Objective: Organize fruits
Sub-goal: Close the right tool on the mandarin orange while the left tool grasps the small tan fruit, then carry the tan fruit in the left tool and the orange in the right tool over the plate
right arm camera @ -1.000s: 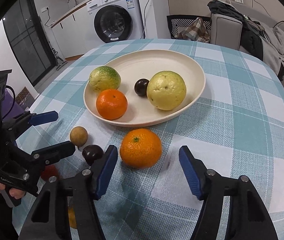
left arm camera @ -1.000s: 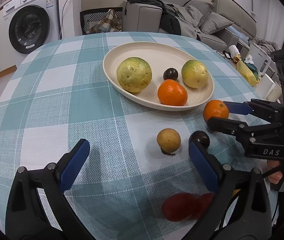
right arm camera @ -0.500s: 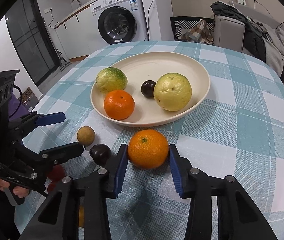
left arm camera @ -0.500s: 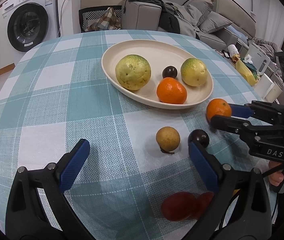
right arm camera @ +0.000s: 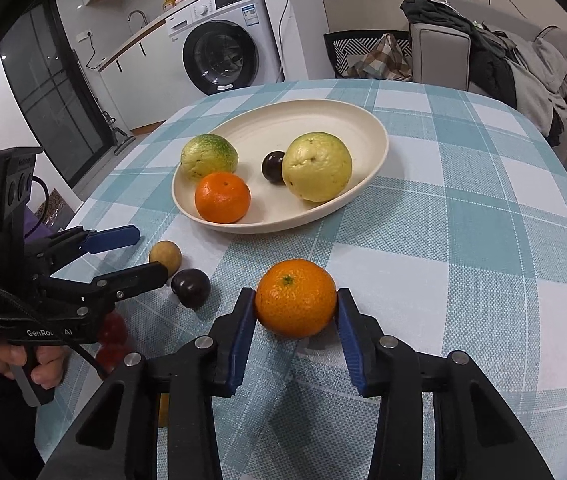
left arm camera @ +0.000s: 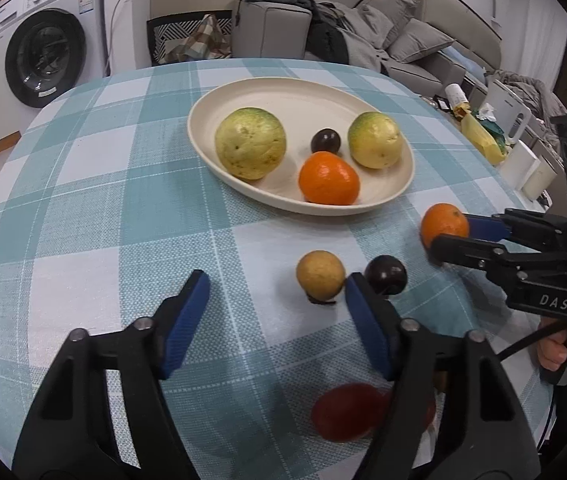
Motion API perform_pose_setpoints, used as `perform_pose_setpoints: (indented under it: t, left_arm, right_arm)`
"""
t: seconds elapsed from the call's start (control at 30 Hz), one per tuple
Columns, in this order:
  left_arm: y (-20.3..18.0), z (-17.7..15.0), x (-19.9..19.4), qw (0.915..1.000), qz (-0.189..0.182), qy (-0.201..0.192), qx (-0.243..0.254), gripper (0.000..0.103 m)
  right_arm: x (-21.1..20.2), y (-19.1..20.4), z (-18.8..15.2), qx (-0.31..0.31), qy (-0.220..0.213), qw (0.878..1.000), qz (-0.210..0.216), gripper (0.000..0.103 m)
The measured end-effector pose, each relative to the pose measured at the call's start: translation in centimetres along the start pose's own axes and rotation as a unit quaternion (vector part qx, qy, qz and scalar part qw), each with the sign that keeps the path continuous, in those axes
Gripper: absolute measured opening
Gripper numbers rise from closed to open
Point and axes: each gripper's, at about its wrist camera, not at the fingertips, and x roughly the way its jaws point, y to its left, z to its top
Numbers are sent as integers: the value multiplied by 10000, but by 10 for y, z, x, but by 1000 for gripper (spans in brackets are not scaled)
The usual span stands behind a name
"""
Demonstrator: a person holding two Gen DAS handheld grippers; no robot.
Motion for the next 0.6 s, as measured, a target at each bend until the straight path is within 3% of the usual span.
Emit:
perform_pose_setpoints:
  t: [0.37, 0.6]
  left_arm:
    - [-11, 1, 0, 9988, -440, 15, 206, 26]
    - [-6, 2, -1, 9988, -492, -4, 75, 24]
  right_arm:
    - [-1, 1, 0, -23, -12, 10000, 27, 41]
    - [-1, 0, 1, 1, -9, 10000, 17, 41]
